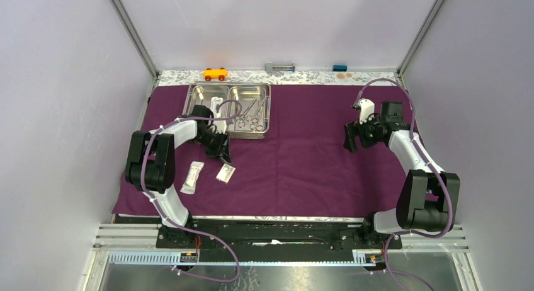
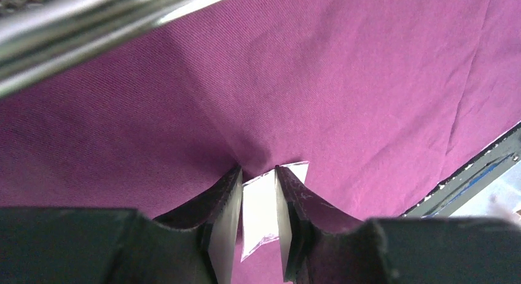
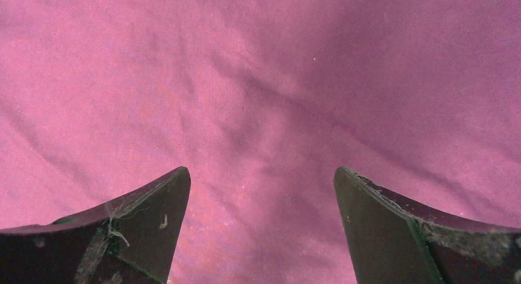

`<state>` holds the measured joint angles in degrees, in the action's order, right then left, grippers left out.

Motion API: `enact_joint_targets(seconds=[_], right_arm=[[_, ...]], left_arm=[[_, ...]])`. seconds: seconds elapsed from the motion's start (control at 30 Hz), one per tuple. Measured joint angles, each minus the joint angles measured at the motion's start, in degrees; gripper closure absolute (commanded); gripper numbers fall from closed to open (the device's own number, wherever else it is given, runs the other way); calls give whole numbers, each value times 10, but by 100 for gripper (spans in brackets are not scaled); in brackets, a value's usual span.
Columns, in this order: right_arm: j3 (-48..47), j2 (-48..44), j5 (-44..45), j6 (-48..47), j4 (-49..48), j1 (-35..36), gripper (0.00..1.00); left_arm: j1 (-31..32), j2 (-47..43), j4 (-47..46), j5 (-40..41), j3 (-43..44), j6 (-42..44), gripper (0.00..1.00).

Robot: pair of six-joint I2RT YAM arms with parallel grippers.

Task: Open and lay out the surgical kit
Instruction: Place the medical item in the surgical kit.

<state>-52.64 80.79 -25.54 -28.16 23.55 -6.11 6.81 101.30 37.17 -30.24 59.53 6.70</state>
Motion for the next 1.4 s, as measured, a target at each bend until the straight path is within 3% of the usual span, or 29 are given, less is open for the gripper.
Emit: enact_joint_targets(seconds=[0.5, 0.93, 1.07, 1.4], right_arm=[[0, 0, 0, -1, 2, 0, 6], [0, 0, -5, 2, 2, 4, 6], [0, -9, -5, 10, 1, 49, 5], [-63, -3, -7, -3, -12, 243, 5]], left_arm=[[0, -18, 35, 9, -1, 12, 87], [0, -18, 40, 19, 0, 28, 73], [0, -23, 61, 40, 5, 50, 70], [0, -31, 116, 105, 22, 124, 71]])
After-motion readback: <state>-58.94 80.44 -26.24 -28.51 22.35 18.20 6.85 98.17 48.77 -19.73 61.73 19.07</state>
